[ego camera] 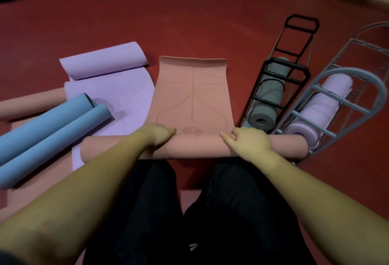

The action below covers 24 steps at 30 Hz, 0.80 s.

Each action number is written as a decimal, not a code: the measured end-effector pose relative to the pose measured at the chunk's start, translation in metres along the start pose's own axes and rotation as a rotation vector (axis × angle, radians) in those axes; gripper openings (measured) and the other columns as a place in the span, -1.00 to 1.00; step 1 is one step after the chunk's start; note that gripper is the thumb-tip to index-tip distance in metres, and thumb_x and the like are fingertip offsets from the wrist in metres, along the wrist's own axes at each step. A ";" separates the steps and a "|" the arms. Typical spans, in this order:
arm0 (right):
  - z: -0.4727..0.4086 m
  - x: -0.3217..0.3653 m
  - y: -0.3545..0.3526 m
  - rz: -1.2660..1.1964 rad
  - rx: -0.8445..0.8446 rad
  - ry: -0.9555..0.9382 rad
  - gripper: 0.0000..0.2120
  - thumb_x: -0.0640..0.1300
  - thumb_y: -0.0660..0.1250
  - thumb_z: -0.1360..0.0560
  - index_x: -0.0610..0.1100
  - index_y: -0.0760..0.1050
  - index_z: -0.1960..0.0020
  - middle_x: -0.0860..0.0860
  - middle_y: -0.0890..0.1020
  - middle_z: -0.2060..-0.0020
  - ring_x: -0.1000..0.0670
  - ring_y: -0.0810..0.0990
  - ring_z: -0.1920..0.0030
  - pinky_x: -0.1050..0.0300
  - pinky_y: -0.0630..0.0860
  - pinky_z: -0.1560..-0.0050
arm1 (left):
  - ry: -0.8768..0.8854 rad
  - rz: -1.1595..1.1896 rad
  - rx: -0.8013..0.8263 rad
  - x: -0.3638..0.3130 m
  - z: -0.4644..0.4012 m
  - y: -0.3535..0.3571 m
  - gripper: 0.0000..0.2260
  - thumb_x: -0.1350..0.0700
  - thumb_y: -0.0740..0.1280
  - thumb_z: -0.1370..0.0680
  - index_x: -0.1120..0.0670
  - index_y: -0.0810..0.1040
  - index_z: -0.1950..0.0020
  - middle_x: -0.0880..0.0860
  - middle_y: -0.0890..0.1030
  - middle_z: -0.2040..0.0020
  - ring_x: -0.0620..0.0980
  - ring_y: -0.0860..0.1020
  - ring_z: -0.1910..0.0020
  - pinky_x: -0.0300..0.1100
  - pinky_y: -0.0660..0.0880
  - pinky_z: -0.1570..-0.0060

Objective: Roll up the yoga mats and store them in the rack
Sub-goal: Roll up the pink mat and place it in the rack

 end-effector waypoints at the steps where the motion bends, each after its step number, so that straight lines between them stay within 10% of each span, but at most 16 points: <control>1: -0.004 -0.001 0.001 -0.018 0.035 0.009 -0.43 0.37 -0.05 -0.57 -0.05 0.50 0.11 -0.07 0.62 0.07 -0.14 0.59 0.01 0.04 0.38 0.16 | -0.008 0.009 -0.009 0.001 -0.001 0.001 -0.36 -0.28 -0.04 -0.64 0.15 0.40 -0.47 0.19 0.38 -0.48 0.18 0.36 -0.44 -0.02 0.26 -0.39; 8: -0.031 -0.003 0.006 -0.021 0.197 0.022 -0.28 0.40 -0.11 -0.55 -0.06 0.63 -0.14 -0.13 0.64 -0.11 -0.17 0.58 -0.15 0.02 0.44 0.00 | 0.162 -0.146 -0.598 -0.004 0.046 -0.002 -0.48 -0.22 -0.02 -0.57 0.11 0.55 0.16 0.16 0.60 0.14 0.22 0.56 0.09 0.02 0.40 0.11; 19: -0.020 0.000 -0.014 -0.122 0.489 0.055 -0.25 0.32 -0.08 -0.61 -0.26 0.41 -0.42 -0.25 0.39 -0.43 -0.21 0.40 -0.40 0.01 0.32 -0.33 | 0.145 -0.136 -0.485 -0.008 0.052 -0.027 -0.52 -0.24 -0.04 -0.65 0.02 0.46 0.21 0.14 0.64 -0.01 0.16 0.56 -0.03 -0.07 0.35 0.08; 24: -0.001 -0.006 -0.006 -0.200 0.717 0.087 -0.26 0.37 -0.02 -0.58 -0.13 0.26 -0.54 -0.13 0.23 -0.54 -0.13 0.23 -0.52 0.03 0.13 -0.47 | 0.100 -0.149 -0.251 -0.006 0.059 -0.017 -0.39 -0.27 -0.11 -0.64 0.08 0.62 -0.10 0.16 0.60 -0.18 0.15 0.54 -0.17 -0.04 0.39 -0.07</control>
Point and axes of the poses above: each hand's wrist, its own z-axis away from the middle knuckle, its own y-axis out of the palm, x = y × z, the point moved 9 cm from there along -z, towards the middle knuckle
